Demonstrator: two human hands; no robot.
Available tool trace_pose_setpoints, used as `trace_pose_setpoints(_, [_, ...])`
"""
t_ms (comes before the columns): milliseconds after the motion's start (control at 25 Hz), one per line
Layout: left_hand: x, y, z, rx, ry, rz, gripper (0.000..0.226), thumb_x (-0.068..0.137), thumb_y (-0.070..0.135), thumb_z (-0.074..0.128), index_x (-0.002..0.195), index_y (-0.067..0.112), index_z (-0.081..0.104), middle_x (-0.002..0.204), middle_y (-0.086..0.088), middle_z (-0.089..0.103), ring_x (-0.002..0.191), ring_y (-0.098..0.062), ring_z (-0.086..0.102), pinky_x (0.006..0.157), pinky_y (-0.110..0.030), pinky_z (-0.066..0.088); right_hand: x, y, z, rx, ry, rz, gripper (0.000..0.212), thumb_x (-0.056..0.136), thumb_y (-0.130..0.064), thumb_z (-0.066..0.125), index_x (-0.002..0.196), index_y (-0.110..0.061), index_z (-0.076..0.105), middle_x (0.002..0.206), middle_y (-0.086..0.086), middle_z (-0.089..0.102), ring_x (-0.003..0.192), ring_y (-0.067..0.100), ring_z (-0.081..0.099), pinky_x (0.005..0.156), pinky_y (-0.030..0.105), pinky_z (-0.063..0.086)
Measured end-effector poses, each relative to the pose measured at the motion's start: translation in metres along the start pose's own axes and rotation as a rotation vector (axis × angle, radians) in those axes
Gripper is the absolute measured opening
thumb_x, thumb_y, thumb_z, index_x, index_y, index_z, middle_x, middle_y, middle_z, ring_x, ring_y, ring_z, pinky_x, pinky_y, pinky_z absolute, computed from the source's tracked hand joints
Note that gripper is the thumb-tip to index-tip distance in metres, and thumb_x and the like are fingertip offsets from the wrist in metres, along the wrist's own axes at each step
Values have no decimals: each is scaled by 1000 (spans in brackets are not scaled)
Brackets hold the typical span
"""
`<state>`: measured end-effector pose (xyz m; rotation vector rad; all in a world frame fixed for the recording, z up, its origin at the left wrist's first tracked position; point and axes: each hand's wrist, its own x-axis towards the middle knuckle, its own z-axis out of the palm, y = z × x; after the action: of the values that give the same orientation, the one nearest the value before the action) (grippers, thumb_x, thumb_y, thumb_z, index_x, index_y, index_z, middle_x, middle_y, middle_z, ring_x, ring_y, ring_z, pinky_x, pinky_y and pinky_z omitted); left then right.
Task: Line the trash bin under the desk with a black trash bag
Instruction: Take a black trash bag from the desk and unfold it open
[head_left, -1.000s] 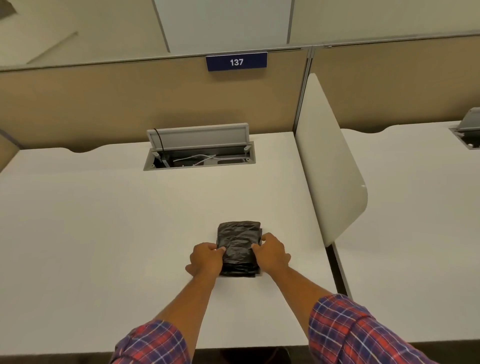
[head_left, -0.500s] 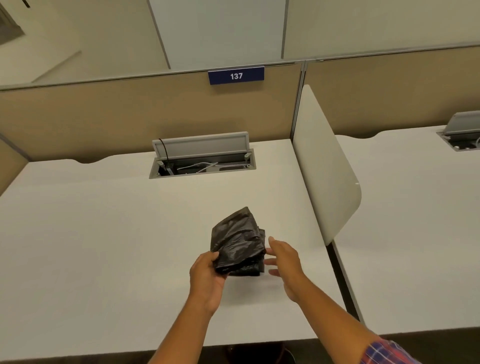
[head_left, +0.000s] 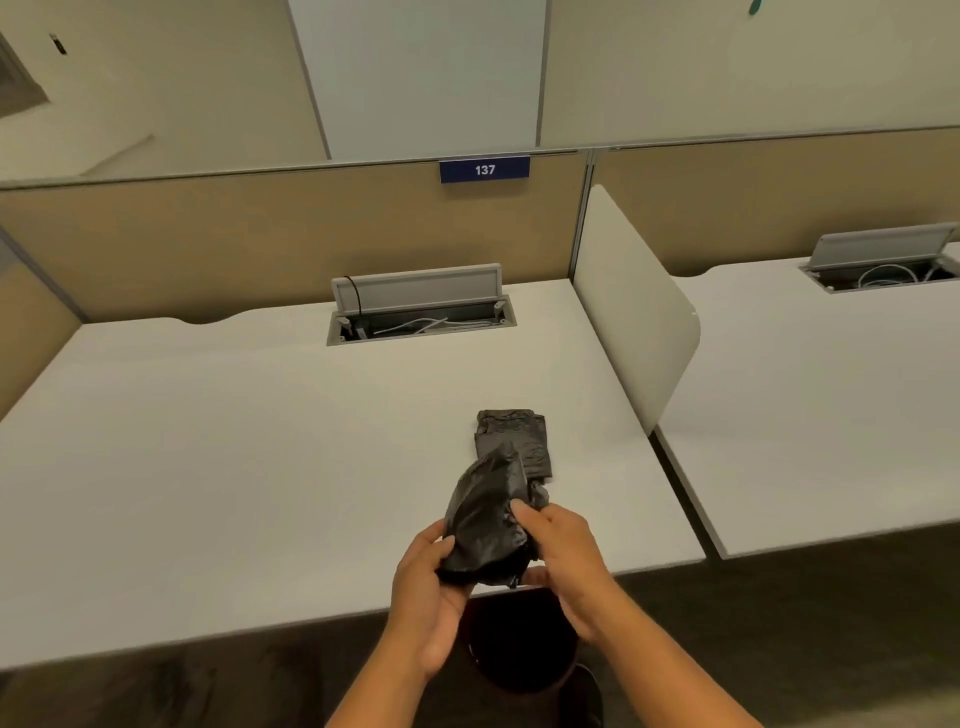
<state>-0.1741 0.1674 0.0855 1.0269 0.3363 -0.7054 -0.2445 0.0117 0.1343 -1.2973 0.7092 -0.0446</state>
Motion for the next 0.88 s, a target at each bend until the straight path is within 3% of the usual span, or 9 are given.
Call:
trace_pose_setpoints(120, [-37, -4, -24, 467, 21, 46, 29, 109, 28, 57, 128, 20, 76, 137, -1, 75, 120, -20, 74, 96, -39, 62, -38, 23, 20, -186, 89, -59, 15, 100, -34, 67, 108, -30, 79, 99, -11, 84, 93, 8, 80, 76, 25, 63])
trace_pose_setpoints(240, [-75, -2, -41, 722, 202, 337, 22, 104, 42, 66, 125, 47, 63, 131, 22, 63, 123, -8, 63, 93, -23, 52, -70, 38, 35, -233, 147, -82, 15, 97, -39, 71, 110, -35, 78, 98, -19, 82, 91, -5, 76, 76, 19, 58])
trace_pose_setpoints(320, [-98, -1, -48, 662, 29, 373, 38, 86, 77, 67, 117, 57, 66, 118, 24, 75, 115, -2, 72, 79, -10, 56, -89, 46, 42, -215, 152, -101, 18, 95, -43, 73, 110, -35, 78, 100, -18, 83, 93, -5, 76, 72, 16, 58])
trace_pose_setpoints(400, [-113, -7, -52, 658, -198, 246, 70, 70, 91, 69, 134, 66, 56, 128, 32, 71, 119, 8, 68, 80, -6, 56, -102, 50, 47, -175, 112, -102, 15, 95, -47, 74, 103, -35, 79, 101, -11, 83, 95, 3, 78, 70, 20, 63])
trace_pose_setpoints(480, [-122, -14, -54, 645, -286, 207, 89, 66, 86, 78, 146, 63, 47, 136, 27, 67, 120, 11, 67, 81, -8, 57, -111, 53, 51, -161, 76, -94, 9, 98, -41, 72, 97, -37, 80, 100, -6, 83, 94, 9, 80, 73, 23, 64])
trace_pose_setpoints(560, [-126, -17, -53, 556, -258, 176, 71, 71, 82, 76, 137, 61, 60, 134, 17, 75, 119, 8, 70, 87, -16, 60, -115, 56, 53, -199, 85, -107, 12, 99, -31, 71, 96, -38, 80, 97, -2, 83, 85, 9, 79, 71, 22, 62])
trace_pose_setpoints(640, [-129, -15, -53, 385, -260, 108, 48, 87, 72, 65, 131, 53, 73, 134, 9, 79, 124, -6, 74, 99, -30, 62, -115, 58, 52, -178, 125, -108, 7, 97, -31, 75, 99, -36, 80, 94, 2, 81, 77, 9, 76, 69, 23, 61])
trace_pose_setpoints(760, [-135, -15, -49, 215, -219, 100, 40, 104, 51, 52, 131, 38, 77, 136, -1, 79, 129, -18, 73, 97, -32, 63, -114, 57, 51, -164, 135, -126, 29, 87, -48, 82, 111, -34, 74, 100, -3, 80, 90, 7, 77, 76, 27, 65])
trace_pose_setpoints(880, [-139, -19, -39, 28, -178, 61, 41, 108, 41, 49, 132, 24, 78, 139, -12, 77, 132, -26, 72, 97, -34, 64, -109, 53, 50, -273, 175, -159, 21, 93, -35, 77, 113, -32, 73, 108, -7, 78, 105, 9, 74, 97, 43, 63])
